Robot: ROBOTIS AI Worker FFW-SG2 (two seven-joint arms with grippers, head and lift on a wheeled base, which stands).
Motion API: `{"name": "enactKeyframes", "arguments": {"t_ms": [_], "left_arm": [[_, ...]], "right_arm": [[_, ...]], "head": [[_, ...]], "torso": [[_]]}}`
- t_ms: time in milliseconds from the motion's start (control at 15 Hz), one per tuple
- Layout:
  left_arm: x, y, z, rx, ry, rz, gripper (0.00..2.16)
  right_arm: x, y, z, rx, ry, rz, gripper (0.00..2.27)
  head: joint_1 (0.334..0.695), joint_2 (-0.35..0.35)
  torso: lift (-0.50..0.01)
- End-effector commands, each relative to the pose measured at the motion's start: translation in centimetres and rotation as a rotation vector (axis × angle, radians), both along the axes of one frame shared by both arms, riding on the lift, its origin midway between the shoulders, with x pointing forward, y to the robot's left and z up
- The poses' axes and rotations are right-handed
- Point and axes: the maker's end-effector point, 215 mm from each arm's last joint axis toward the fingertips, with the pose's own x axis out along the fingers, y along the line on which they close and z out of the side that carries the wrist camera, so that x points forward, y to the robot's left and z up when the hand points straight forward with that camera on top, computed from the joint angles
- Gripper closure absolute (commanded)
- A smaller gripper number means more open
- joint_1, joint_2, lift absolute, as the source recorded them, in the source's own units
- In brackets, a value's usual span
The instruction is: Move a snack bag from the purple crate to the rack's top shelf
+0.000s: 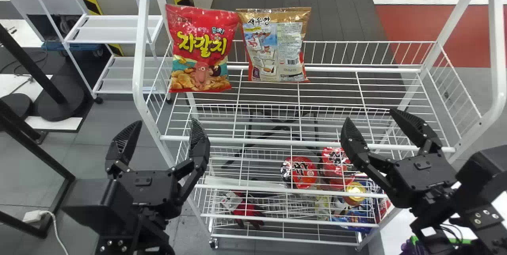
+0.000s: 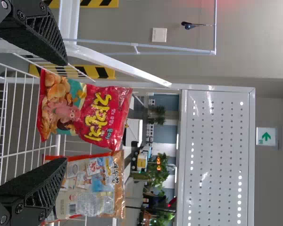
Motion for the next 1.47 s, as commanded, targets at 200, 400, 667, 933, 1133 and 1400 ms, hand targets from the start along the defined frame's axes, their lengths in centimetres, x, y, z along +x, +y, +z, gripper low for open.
{"name": "enactKeyframes", "arguments": {"t_ms": [200,400,667,933,1133,1400], "left_arm": [[0.0,-0.1,-0.3,-0.001,0.005,-0.006,0.09],[0.0,-0.2,-0.2,0.000,0.004,-0.010,0.09],[0.1,-0.2,0.1,-0.001,-0.003,-0.013,0.09],[0.4,-0.2,0.3,-0.001,-0.007,-0.013,0.09],[0.6,-0.3,0.0,-0.002,0.001,-0.015,0.09],[0.9,-0.3,-0.4,-0.004,0.008,-0.015,0.09]], "right_arm": [[-0.2,0.8,0.0,-0.012,0.013,-0.003,0.17],[-0.1,1.1,0.4,-0.014,0.003,-0.004,0.17],[-0.2,1.2,1.3,-0.026,-0.029,-0.016,0.17],[0.0,1.4,1.3,-0.080,-0.033,-0.069,0.17],[0.0,1.0,1.7,-0.069,-0.032,-0.071,0.18],[-0.1,0.2,-0.8,-0.074,0.092,-0.067,0.18]], "head": [[0.695,0.070],[0.695,0.077],[0.695,0.081],[0.695,0.074],[0.695,0.081],[0.695,0.074]], "torso": [[0.000],[0.000],[0.000],[0.000],[0.000],[-0.018]]}}
